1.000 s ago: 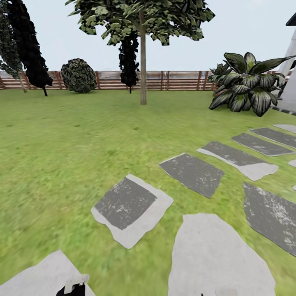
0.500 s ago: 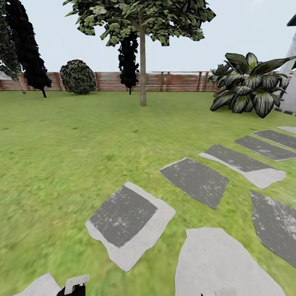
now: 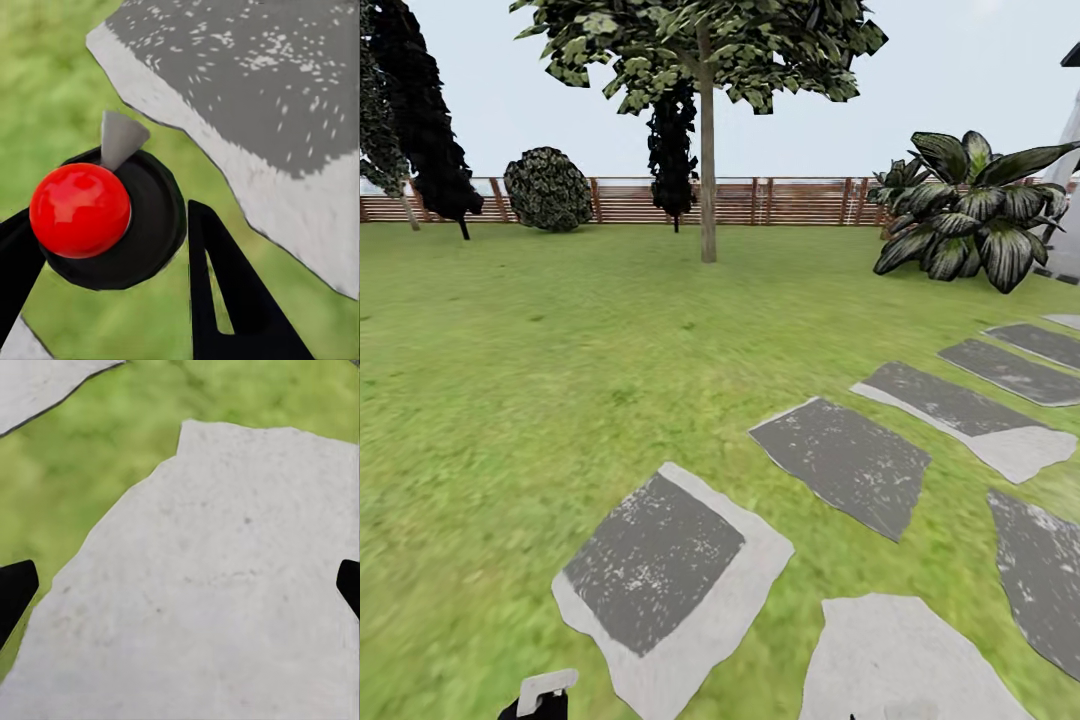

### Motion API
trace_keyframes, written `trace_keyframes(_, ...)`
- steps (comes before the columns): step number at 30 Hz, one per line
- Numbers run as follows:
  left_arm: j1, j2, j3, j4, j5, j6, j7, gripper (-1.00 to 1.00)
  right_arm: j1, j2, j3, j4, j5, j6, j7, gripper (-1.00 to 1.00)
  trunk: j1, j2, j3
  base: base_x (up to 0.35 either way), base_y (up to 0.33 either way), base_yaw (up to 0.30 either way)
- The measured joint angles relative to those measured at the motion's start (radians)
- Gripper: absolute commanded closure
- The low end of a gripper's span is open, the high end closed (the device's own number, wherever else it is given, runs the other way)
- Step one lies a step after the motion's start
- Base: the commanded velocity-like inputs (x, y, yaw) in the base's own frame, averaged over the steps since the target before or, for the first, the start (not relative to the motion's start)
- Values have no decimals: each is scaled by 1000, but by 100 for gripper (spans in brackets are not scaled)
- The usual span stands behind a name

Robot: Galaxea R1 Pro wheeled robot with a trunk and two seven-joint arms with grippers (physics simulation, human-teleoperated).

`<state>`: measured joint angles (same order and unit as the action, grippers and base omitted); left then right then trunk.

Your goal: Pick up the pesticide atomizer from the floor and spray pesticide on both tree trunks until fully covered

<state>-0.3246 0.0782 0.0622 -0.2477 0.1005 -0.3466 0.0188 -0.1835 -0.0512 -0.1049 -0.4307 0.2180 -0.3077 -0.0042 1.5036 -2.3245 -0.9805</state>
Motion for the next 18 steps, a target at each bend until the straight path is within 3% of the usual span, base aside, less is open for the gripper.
trace_keyframes(18,0,0,1,0,1,1,-5,100,0,0,-1,0,0,0,0,-100,0,0,0,339,0,0)
